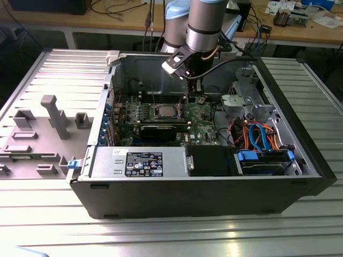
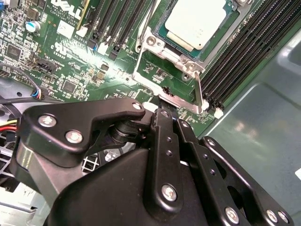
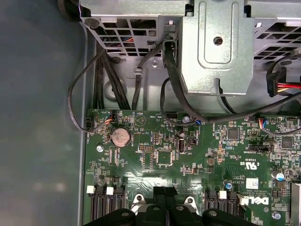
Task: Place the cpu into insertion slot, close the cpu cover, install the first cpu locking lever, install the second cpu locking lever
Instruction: 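Close the cpu cover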
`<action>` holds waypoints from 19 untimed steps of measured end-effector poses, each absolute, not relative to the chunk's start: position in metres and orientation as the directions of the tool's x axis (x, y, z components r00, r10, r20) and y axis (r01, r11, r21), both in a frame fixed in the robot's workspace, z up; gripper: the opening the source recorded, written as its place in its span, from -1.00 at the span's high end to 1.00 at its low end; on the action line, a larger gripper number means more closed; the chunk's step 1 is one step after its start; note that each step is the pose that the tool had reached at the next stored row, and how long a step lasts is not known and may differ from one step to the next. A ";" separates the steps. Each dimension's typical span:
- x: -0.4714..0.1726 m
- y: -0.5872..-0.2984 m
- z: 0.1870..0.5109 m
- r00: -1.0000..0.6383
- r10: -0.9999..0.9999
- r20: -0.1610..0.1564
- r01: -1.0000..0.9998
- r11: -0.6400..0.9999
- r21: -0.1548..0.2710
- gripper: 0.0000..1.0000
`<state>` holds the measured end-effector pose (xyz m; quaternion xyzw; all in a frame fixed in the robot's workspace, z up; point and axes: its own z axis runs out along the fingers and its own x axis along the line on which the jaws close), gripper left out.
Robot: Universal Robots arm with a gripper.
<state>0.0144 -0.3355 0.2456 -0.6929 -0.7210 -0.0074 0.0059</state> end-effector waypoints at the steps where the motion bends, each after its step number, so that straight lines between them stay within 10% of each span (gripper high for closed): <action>1: 0.014 -0.336 0.246 -0.040 0.999 0.019 0.999 0.040 0.003 0.79; 19: 0.008 -0.336 0.245 -0.040 0.999 0.019 0.999 0.040 0.002 0.79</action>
